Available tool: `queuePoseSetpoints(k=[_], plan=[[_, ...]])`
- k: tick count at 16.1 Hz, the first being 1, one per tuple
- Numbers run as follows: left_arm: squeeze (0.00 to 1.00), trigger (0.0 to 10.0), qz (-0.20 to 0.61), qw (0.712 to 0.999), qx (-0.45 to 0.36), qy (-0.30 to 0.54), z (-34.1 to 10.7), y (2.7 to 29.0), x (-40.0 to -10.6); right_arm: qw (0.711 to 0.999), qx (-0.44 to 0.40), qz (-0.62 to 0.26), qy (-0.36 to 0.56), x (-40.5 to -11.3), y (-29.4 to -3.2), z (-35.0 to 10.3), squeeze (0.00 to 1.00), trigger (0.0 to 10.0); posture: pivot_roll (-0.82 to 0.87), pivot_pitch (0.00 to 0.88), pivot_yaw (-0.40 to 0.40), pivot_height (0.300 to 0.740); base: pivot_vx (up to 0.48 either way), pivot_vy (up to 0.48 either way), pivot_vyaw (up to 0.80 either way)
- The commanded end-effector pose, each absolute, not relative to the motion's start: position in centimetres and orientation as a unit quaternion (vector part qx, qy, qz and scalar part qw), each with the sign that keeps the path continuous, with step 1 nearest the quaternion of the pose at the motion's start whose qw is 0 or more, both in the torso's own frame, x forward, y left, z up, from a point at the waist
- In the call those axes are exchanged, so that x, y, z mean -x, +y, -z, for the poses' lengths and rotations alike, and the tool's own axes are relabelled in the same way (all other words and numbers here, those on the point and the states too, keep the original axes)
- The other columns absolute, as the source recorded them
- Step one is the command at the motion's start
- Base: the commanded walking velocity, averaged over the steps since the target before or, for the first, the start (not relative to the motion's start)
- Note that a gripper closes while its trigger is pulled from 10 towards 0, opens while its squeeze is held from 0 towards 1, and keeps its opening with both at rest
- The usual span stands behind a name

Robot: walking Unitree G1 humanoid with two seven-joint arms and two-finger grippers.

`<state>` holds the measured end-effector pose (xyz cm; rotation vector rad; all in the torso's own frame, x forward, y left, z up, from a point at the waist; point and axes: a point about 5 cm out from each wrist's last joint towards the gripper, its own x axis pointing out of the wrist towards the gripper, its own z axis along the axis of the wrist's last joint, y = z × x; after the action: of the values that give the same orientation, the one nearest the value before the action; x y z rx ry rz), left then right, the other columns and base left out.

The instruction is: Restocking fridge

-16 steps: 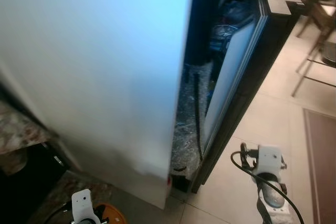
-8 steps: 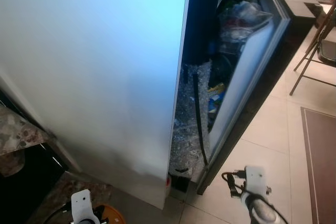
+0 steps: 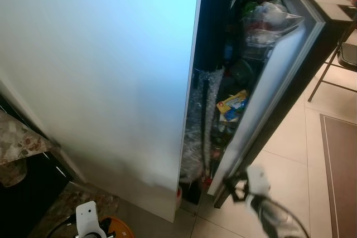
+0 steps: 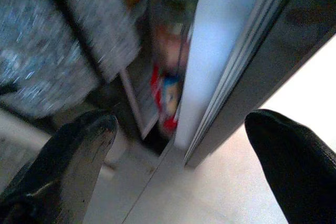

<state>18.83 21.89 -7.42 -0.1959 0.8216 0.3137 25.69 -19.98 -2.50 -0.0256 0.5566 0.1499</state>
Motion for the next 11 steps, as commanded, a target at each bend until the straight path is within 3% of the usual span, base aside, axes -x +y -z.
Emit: queuePoseSetpoints(k=[1,7,11], plan=[[0.0,10.0,-0.145,0.885,0.096,0.433,8.4,21.1,-17.3,0.963,0.012,-0.067,0.261,-26.0,-20.3,2.0,0.0,10.0,-0.02,0.029,-0.044,0.74,0.0,0.0,0.0],[0.0,10.0,-0.145,0.885,0.096,0.433,8.4,21.1,-17.3,0.963,0.008,-0.072,0.26,-26.1,-20.4,2.0,0.0,10.0,-0.02,0.029,-0.044,0.74,0.0,0.0,0.0],[0.0,10.0,-0.145,0.884,0.094,0.434,8.5,21.0,-17.1,0.981,0.014,-0.096,0.171,-29.0,-19.3,-1.2,0.0,10.0,-0.01,0.024,-0.044,0.74,0.0,0.0,0.0]])
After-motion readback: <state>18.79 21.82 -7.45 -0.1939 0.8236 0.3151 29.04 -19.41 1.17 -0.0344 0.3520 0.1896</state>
